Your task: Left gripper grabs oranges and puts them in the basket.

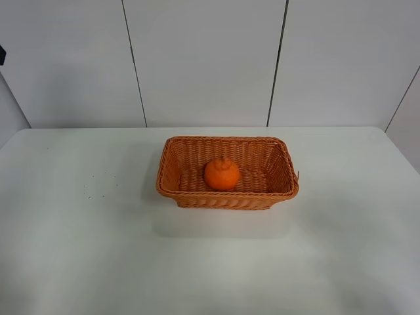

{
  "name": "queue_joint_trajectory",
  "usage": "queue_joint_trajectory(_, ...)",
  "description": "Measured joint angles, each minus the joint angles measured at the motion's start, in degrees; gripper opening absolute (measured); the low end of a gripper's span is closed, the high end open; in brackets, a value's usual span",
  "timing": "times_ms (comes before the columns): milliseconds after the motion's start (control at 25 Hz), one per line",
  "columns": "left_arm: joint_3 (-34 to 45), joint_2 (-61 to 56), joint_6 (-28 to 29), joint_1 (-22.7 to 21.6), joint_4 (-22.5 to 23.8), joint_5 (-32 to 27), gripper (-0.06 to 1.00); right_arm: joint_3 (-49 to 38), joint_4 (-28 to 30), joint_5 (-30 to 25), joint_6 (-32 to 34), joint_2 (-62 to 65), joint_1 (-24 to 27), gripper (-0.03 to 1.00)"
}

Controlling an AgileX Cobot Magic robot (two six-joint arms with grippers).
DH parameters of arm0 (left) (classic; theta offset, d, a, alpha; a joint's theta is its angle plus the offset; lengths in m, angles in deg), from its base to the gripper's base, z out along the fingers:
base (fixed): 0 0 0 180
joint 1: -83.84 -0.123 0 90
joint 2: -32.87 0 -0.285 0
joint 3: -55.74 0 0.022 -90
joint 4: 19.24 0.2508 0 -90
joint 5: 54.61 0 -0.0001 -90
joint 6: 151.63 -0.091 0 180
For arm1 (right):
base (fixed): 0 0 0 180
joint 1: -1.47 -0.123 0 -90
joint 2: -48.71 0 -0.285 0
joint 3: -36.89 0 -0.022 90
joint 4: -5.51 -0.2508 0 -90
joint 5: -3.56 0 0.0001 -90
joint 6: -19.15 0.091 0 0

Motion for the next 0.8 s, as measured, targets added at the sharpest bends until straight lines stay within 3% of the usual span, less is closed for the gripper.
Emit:
queue_joint_trajectory(360,16.56,-18.92,2.38,0.0,0.04,3.17,0.93,0.0,0.0,0.0,0.0,0.0,0.0,0.69)
queue_joint_trajectory(800,26.21,-39.6,4.07,0.0,0.04,3.1,0.93,0.0,0.0,0.0,0.0,0.0,0.0,0.69)
